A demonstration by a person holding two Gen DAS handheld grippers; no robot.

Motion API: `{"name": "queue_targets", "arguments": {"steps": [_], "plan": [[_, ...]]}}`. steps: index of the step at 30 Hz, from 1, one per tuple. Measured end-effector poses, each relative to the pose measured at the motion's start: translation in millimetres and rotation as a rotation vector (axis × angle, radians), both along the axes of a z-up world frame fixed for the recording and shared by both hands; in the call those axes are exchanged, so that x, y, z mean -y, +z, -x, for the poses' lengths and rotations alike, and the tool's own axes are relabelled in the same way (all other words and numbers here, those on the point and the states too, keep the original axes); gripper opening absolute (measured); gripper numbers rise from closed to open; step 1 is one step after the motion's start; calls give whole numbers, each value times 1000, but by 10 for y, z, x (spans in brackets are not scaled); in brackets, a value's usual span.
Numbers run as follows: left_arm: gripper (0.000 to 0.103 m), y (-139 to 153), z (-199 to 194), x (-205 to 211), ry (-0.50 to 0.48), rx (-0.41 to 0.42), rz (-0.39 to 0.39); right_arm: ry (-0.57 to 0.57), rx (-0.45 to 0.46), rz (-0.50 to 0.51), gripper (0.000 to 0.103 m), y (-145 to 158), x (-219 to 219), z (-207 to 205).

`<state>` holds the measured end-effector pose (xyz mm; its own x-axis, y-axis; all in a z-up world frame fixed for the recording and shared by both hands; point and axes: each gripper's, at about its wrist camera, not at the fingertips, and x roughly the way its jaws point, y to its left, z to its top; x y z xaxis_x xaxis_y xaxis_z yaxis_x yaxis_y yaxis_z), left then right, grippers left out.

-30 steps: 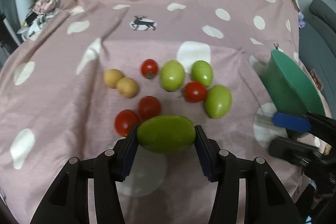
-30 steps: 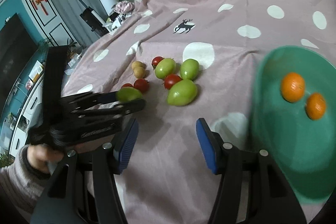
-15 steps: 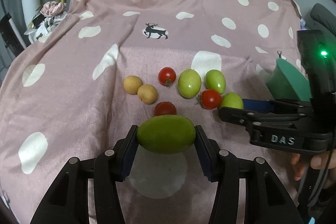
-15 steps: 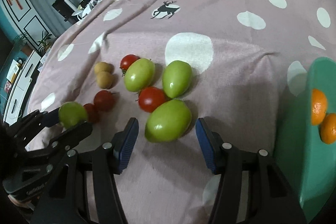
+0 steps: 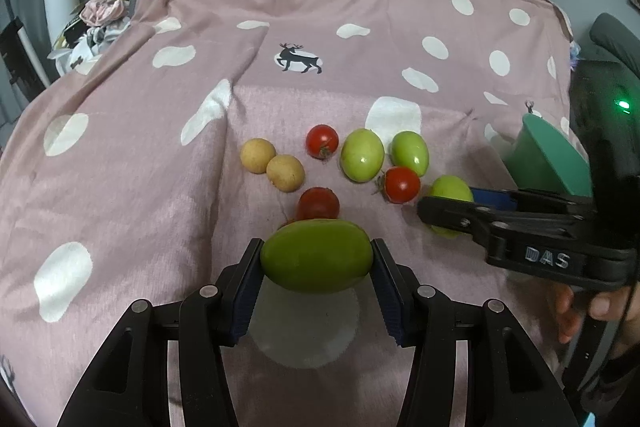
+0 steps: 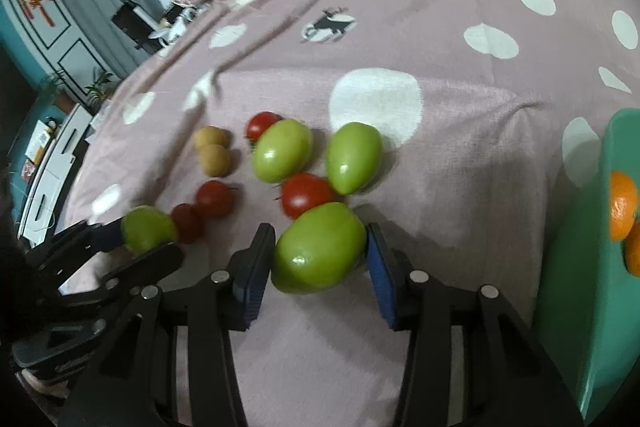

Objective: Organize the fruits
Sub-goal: 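Carry both green plums over the green bowl and release them inside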

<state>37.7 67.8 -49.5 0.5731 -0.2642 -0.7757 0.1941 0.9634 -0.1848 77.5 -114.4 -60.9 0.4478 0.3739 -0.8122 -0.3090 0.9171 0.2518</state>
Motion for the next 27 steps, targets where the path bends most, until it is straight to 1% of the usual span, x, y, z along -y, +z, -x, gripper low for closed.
{"name": "queue_targets", "arguments": {"steps": [4, 14, 19, 27], "plan": [[53, 35, 68, 1, -1, 4, 0, 16, 6, -39, 46, 87, 40, 194], [53, 149, 254, 134, -37, 13, -10, 38, 57, -84, 46, 308, 253, 695], [53, 266, 345, 280, -67, 37, -26, 23, 87, -105, 46, 442, 415, 882], [53, 421, 444, 530, -113, 65, -55, -36, 141, -131, 46, 584, 729, 1030]]}}
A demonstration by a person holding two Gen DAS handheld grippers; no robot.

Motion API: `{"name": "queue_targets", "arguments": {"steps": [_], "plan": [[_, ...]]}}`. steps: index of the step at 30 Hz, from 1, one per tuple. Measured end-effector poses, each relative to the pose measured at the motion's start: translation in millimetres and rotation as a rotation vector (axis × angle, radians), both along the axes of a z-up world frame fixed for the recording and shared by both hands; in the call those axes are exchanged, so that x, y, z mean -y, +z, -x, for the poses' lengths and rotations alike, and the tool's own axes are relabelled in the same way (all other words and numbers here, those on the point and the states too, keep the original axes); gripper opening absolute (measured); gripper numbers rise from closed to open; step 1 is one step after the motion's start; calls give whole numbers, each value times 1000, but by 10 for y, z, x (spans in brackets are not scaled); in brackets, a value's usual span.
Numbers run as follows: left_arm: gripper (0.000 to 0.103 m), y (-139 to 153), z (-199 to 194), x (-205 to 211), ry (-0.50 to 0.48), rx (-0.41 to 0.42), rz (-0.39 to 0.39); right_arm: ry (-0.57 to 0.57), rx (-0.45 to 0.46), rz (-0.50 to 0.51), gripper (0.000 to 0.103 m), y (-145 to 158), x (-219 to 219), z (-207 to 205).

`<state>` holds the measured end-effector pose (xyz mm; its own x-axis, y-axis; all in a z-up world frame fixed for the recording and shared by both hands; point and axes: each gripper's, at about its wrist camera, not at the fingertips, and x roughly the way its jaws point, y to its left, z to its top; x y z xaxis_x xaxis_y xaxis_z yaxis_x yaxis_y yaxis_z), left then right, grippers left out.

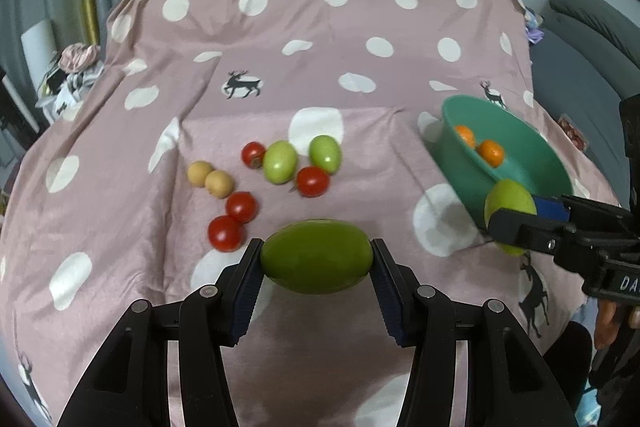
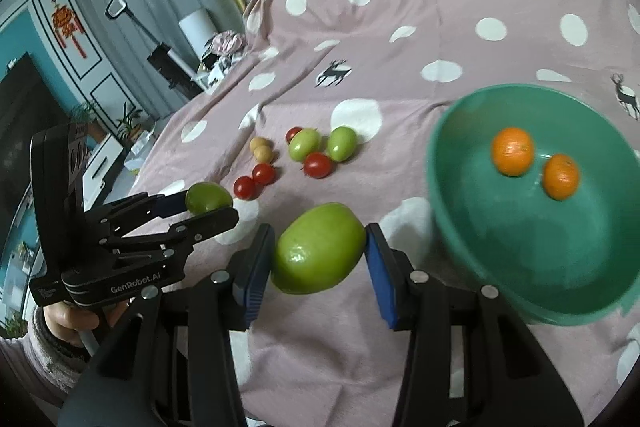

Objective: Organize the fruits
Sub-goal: 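Carry both green plums over the green bowl and release them inside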

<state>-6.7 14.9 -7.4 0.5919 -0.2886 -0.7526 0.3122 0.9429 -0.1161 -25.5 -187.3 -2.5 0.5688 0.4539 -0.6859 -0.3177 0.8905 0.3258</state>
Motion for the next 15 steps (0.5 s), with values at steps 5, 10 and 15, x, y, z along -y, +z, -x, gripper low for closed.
{"name": "queue_targets", "arguments": {"steps": [5, 10, 15], "plan": [[53, 85, 22, 164, -27, 18, -12, -51, 24, -18, 46, 55, 225, 59], [53, 139, 32, 319, -57, 30, -13, -105, 56, -35, 46, 113, 453, 116], [53, 176, -20, 469, -85, 37, -5, -170, 79, -40, 46, 132, 676, 150]]}}
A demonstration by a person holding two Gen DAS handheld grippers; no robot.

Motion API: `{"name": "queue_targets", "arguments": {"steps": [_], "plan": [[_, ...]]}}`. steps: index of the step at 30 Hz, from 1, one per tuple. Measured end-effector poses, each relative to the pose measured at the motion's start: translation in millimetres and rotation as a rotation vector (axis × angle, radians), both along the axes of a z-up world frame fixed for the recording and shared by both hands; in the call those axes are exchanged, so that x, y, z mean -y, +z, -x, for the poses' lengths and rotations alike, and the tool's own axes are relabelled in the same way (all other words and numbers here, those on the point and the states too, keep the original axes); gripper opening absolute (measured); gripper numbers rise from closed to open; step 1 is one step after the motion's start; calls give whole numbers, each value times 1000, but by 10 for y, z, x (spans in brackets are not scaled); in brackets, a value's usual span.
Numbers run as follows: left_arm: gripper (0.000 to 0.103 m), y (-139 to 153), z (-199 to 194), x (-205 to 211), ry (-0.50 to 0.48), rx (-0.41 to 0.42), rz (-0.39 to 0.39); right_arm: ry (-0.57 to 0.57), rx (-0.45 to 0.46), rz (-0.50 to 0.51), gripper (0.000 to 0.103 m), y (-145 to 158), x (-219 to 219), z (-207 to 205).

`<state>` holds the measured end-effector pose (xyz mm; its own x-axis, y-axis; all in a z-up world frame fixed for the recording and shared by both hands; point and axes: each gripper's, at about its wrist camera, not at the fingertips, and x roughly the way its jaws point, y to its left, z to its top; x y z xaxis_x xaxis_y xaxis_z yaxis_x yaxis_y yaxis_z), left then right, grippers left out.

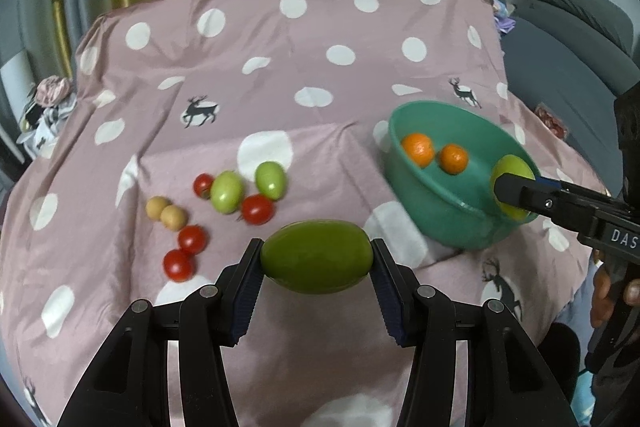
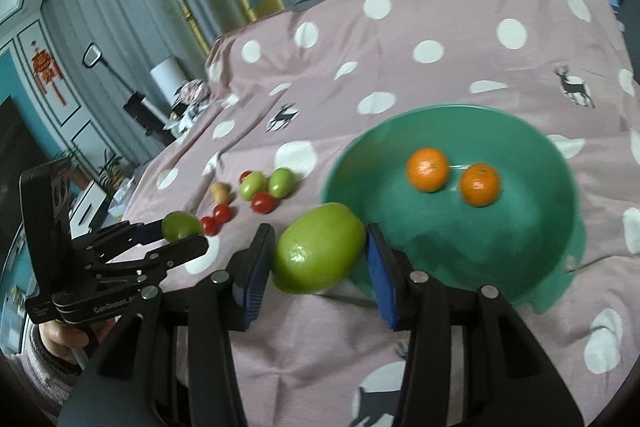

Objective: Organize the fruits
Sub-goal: 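Carry both green plums over the green bowl and release them inside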

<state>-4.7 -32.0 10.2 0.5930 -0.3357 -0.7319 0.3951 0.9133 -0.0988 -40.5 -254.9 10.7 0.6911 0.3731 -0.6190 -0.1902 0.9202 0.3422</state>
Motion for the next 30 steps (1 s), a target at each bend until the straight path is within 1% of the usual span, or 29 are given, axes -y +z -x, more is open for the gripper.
{"name": "queue_targets", "arguments": {"steps": [4, 8, 11, 15, 18, 23, 30], "plan": [[53, 47, -83, 193, -32, 21, 2, -52, 3, 3, 46, -27, 169, 13], [53, 93, -158, 435, -85, 32, 16, -83, -3, -4, 46, -81, 292, 17], [53, 129, -227, 663, -125, 46, 5, -99, -6, -1, 46, -105, 359, 20], [53, 121, -319, 900, -167, 48, 1, -120, -5, 8, 46, -126, 443, 36], [53, 100, -384, 1030, -194, 42, 19, -138, -7, 27, 46, -150, 502, 28], [53, -6, -513, 1193, -199, -1, 41, -162, -4, 86, 46, -187, 555, 23], [53, -127, -507, 1293, -214, -8, -3, -150, -3, 109, 47, -229, 565, 25]]}}
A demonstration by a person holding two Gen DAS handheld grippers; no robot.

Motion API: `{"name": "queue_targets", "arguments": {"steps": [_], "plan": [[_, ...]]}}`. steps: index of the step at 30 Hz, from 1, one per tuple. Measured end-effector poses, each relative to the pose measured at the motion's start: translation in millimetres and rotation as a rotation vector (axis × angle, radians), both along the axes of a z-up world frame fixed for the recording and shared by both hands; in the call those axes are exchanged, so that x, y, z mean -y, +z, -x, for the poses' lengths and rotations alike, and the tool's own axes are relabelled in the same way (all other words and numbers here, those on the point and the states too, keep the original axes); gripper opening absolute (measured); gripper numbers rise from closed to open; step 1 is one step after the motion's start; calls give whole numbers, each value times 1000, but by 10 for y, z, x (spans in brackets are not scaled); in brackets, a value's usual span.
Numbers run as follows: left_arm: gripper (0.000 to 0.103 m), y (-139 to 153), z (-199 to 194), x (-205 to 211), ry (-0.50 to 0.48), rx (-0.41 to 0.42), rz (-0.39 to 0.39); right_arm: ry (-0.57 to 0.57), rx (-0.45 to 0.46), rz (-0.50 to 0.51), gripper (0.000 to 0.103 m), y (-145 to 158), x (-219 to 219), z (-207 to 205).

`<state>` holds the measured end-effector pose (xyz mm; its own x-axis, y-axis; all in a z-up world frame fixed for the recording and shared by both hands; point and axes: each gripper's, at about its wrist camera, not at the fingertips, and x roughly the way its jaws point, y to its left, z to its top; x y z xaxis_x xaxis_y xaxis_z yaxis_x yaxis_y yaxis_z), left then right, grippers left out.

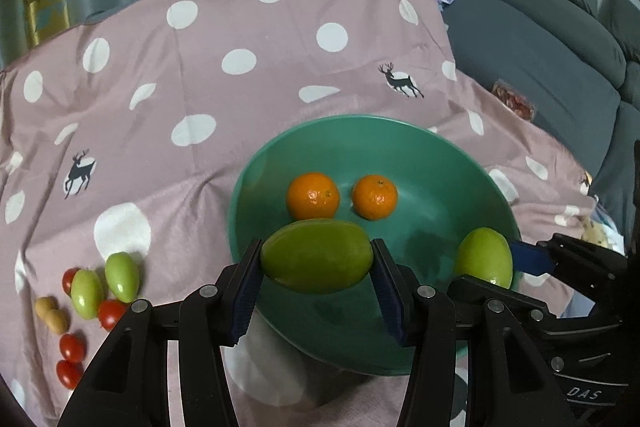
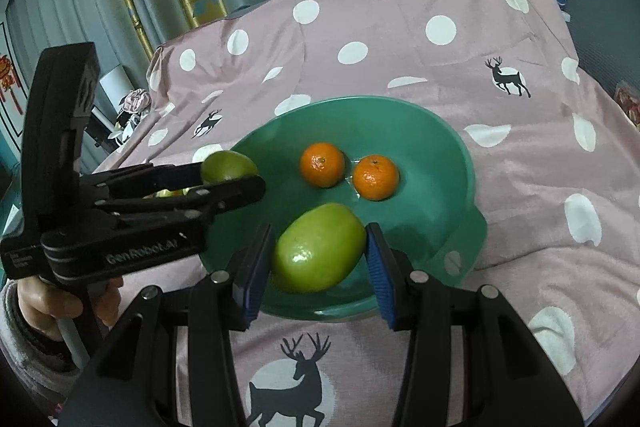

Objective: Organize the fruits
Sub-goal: 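Carry both green plums over the green bowl and release them inside, then grasp a red cherry tomato with the left tool while the right tool grasps another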

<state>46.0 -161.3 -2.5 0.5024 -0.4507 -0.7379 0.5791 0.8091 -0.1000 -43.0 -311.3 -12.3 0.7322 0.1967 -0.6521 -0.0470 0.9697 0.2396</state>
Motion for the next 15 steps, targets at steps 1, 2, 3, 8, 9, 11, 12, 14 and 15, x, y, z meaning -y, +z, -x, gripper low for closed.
{"name": "queue_targets", "arguments": {"steps": [1, 2, 3, 8, 9, 11, 12, 14, 15], "plan": [[53, -1, 7, 7, -2, 5, -6, 2, 1, 6, 47, -5, -5, 0], [53, -1, 12, 12, -5, 8, -12, 3, 0, 11, 47, -7, -8, -3], [53, -4, 17, 19, -8, 11, -19, 4, -1, 16, 46, -8, -10, -5], [53, 19, 24, 18, -6, 22, -20, -5, -3, -10, 47, 10, 6, 2], [53, 37, 33, 7, -7, 23, -15, -6, 0, -9, 48, 20, 7, 6], [58, 71, 52, -15, -3, 27, -10, -6, 7, -15, 48, 42, 6, 26], [61, 97, 68, -37, 1, 31, -4, -4, 9, -23, 48, 53, 6, 29], [67, 133, 100, -77, 7, 40, 3, -4, 14, -27, 48, 71, -2, 46], [67, 150, 120, -107, 11, 42, 5, -5, 17, -25, 48, 81, -7, 54]]}}
